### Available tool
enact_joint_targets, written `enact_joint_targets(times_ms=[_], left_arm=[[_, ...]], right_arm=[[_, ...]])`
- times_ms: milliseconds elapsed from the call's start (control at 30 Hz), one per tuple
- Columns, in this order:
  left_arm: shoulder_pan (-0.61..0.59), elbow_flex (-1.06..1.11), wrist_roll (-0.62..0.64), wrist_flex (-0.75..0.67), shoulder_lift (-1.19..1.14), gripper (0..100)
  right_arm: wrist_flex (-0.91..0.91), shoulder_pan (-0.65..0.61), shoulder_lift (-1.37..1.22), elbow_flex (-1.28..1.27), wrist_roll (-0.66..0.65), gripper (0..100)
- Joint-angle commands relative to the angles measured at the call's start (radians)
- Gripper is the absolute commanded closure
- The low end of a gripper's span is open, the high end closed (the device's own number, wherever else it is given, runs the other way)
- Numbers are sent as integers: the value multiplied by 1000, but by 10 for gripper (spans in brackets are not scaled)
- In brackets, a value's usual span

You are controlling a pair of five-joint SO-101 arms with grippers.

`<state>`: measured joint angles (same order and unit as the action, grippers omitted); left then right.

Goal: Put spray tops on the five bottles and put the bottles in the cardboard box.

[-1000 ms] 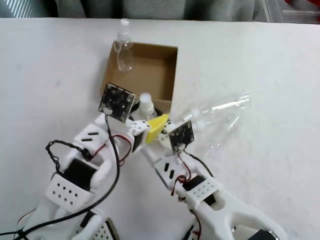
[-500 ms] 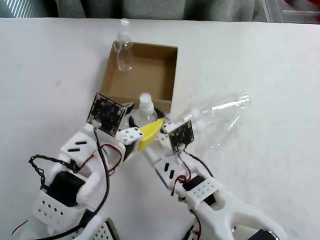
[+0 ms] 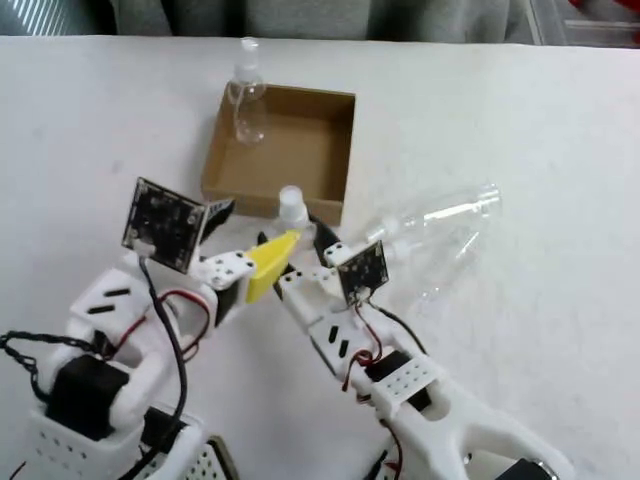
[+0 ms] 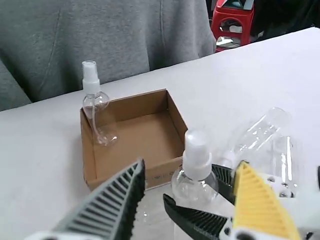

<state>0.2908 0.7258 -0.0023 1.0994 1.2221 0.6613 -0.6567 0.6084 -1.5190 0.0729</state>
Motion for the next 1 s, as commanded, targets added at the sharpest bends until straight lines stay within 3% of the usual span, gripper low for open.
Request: enact_joint_targets(times_ms=[0, 333, 600, 833, 967], left_arm=[[-70, -94, -8, 43, 21, 714], [-259, -86, -3, 106, 53, 714], [-357, 173, -8, 61, 335, 719], [-427, 354, -8, -35, 545, 988], [-453, 425, -8, -38, 604, 945]], right_arm=[[24, 15, -2, 23, -9, 961], [24, 15, -1, 9, -9, 961], [24, 15, -2, 8, -9, 961], [24, 33, 5, 8, -8, 961], [28, 73, 7, 8, -5, 961]])
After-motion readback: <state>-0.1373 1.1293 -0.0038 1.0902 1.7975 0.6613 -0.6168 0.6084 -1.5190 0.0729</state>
